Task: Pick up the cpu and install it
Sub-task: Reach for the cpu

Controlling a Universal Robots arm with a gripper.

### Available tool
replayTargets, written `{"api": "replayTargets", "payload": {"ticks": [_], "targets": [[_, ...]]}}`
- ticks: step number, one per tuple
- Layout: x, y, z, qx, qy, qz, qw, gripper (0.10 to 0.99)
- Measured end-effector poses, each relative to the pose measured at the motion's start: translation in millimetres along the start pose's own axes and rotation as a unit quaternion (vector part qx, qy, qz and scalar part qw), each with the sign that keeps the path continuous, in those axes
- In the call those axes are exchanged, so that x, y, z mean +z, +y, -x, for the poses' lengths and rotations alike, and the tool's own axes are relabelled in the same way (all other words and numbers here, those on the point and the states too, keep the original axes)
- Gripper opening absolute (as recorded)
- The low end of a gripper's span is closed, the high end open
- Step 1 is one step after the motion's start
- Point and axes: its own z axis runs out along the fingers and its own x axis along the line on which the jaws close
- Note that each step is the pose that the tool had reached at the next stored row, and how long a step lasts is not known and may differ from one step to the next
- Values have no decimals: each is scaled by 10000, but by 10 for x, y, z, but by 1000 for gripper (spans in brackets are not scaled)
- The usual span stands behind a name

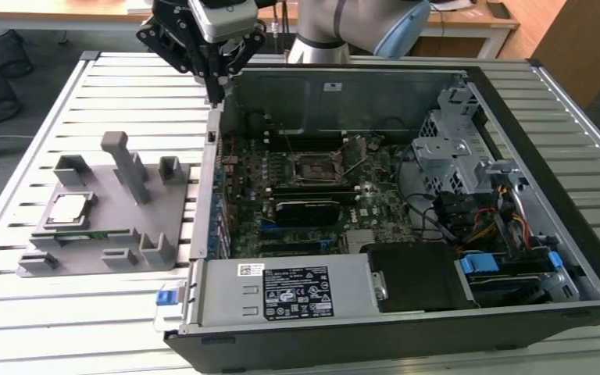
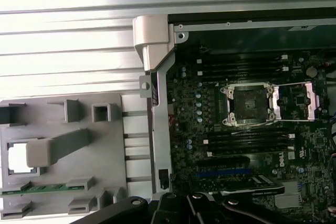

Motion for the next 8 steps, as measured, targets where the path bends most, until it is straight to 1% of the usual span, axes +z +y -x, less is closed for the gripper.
{"api": "replayTargets", "payload": {"ticks": [8], "targets": [[0, -7, -95, -1, 0, 0, 10000, 106]]}}
